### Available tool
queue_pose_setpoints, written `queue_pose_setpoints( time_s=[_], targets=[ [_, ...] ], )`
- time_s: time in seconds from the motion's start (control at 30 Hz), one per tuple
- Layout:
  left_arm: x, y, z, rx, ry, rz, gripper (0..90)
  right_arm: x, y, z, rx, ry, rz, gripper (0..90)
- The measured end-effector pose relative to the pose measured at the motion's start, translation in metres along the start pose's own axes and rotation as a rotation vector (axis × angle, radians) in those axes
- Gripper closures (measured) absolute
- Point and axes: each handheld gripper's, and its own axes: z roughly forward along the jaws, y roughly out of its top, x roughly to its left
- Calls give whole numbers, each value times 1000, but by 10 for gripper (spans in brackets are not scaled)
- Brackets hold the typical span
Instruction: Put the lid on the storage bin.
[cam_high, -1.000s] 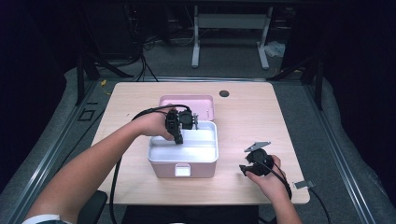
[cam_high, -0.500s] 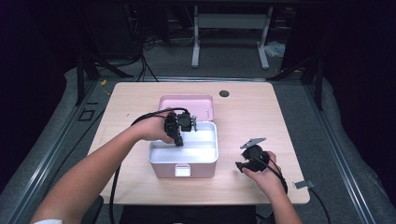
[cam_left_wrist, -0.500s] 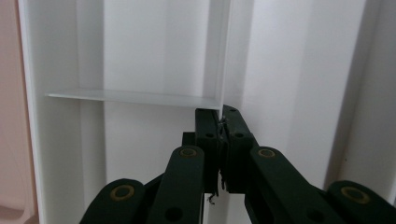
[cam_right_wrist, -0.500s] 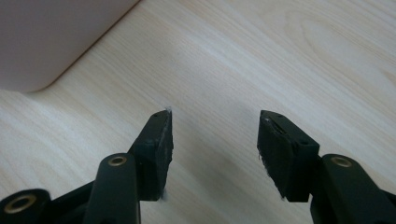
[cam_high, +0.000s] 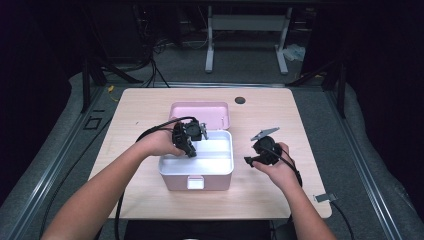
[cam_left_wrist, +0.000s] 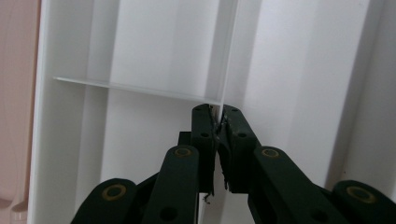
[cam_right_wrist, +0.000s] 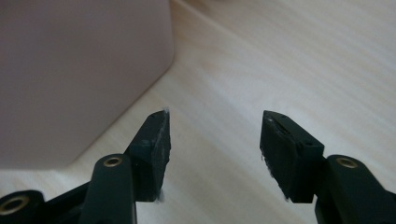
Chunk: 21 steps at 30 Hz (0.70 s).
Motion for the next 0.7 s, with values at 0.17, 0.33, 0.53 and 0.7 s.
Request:
queue_pose_setpoints(
  time_s=[0.17, 0.33, 0.53, 0.7],
  targets=[
    [1, -12, 0, -88, -15, -36, 834, -9, 24, -9, -65, 17, 7, 414],
    [1, -18, 0, -133, -13, -54, 830, -18, 51, -14, -123, 52, 44, 413],
    [0, -20, 1, -155, -8, -52, 829, -30, 84, -2, -132, 87, 120, 446],
    [1, -21, 1, -162, -9, -52, 829, -33, 104, 15, -115, 81, 132, 448]
  ],
)
